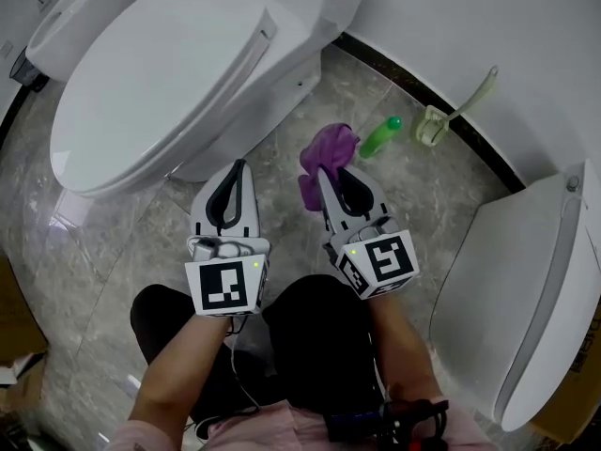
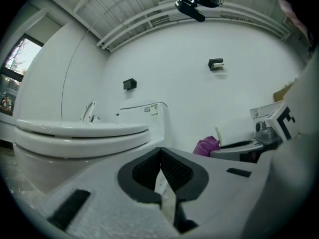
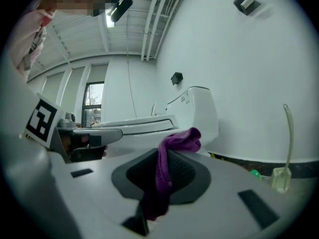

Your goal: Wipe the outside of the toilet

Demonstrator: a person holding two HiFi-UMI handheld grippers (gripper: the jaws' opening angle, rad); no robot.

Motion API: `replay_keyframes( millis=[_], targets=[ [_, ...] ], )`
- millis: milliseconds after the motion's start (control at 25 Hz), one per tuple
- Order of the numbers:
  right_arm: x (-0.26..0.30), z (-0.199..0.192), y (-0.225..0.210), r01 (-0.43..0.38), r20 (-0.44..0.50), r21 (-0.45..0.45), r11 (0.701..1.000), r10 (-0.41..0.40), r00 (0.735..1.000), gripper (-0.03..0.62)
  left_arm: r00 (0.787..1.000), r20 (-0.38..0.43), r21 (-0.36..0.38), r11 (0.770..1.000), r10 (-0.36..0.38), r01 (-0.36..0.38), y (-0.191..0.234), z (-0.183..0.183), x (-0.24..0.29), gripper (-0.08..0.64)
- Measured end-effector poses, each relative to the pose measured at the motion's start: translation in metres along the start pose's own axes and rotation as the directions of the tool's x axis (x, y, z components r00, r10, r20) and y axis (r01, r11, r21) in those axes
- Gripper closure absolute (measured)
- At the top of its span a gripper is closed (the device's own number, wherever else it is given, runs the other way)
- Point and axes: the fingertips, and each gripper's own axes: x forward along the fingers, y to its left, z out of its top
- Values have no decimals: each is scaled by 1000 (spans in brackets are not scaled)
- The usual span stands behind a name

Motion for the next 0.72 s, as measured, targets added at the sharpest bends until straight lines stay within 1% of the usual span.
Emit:
replay_keyframes(
  millis=[160, 440, 720],
  targets=[
    [3, -2, 2, -1, 10, -1, 1000, 1, 1000, 532, 1000, -1, -18, 1000, -14, 14, -1, -2, 3, 552],
    [10, 1, 5, -2, 15, 1, 1000, 2, 1000, 532, 1000, -17, -2, 1000, -13, 13, 5, -7, 5, 552],
    [10, 0, 4, 9, 11, 1, 1000, -9, 1000, 532, 1000, -12, 3, 1000, -26, 26, 1, -6, 9, 552]
  ],
)
